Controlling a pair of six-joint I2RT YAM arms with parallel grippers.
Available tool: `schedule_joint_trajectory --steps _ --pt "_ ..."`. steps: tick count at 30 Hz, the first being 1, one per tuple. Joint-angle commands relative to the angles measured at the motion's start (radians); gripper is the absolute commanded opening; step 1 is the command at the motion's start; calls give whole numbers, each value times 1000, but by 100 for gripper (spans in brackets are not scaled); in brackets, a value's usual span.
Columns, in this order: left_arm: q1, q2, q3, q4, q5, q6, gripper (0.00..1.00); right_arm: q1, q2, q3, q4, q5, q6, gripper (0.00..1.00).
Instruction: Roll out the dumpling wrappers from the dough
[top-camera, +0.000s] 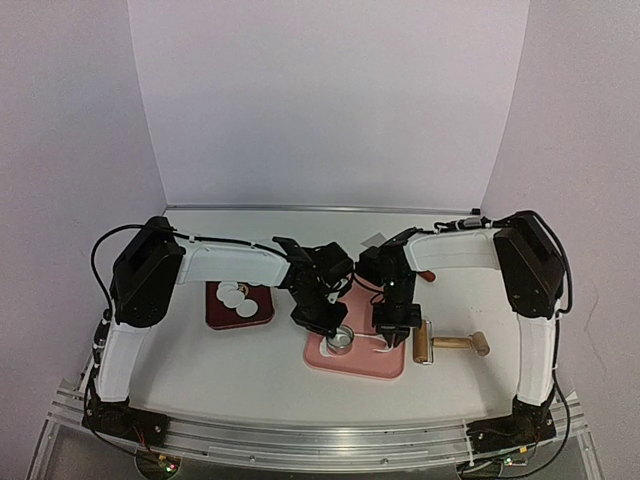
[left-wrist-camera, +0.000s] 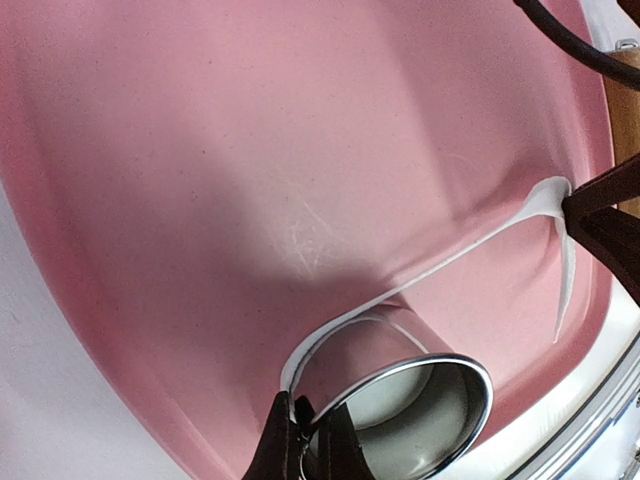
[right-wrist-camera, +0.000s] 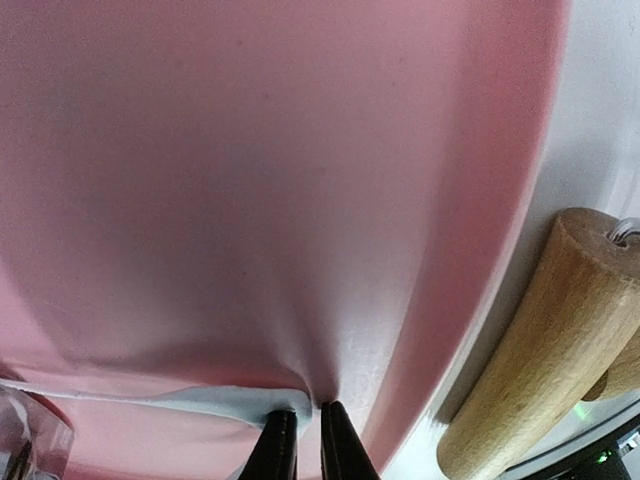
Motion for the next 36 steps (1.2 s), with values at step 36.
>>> schedule_joint_trajectory --steps 36 --pt "-11 32 21 36 69 42 0 -137 329 455 187 -9 -1 4"
